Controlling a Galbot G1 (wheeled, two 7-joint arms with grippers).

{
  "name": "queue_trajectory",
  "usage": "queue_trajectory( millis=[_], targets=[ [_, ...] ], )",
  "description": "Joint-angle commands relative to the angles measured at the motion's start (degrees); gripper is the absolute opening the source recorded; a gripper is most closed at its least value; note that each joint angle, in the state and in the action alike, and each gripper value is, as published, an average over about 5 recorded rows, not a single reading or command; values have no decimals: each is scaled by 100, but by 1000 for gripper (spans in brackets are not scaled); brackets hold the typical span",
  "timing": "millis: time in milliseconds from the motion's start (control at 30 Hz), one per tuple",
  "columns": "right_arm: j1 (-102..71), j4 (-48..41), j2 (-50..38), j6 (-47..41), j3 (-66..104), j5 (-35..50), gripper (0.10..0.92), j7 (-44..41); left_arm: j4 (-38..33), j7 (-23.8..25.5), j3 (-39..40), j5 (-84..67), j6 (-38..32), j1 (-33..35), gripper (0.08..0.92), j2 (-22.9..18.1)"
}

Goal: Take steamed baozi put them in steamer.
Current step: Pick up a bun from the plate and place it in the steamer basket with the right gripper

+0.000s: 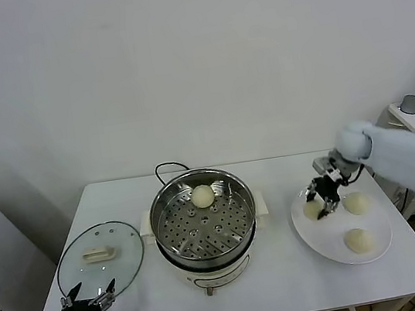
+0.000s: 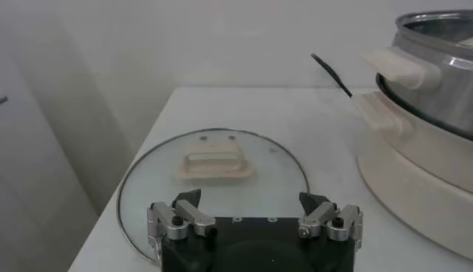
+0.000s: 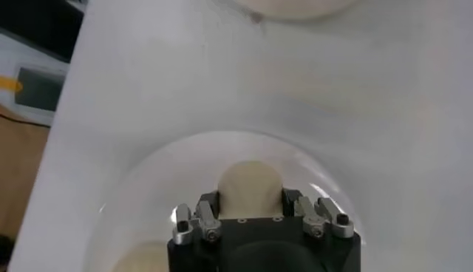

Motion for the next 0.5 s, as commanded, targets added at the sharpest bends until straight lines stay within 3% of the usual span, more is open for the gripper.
queue_trajectory(
  millis=[33,500],
  targets=[
    [2448,1072,171,-844,-1593,1657,518,-34,1,-5,10,4,4,1,823,-3],
    [2880,1842,1517,-2425,-1540,3544,518,1458,2,-8,56,7,-2,-29,823,54]
  ],
)
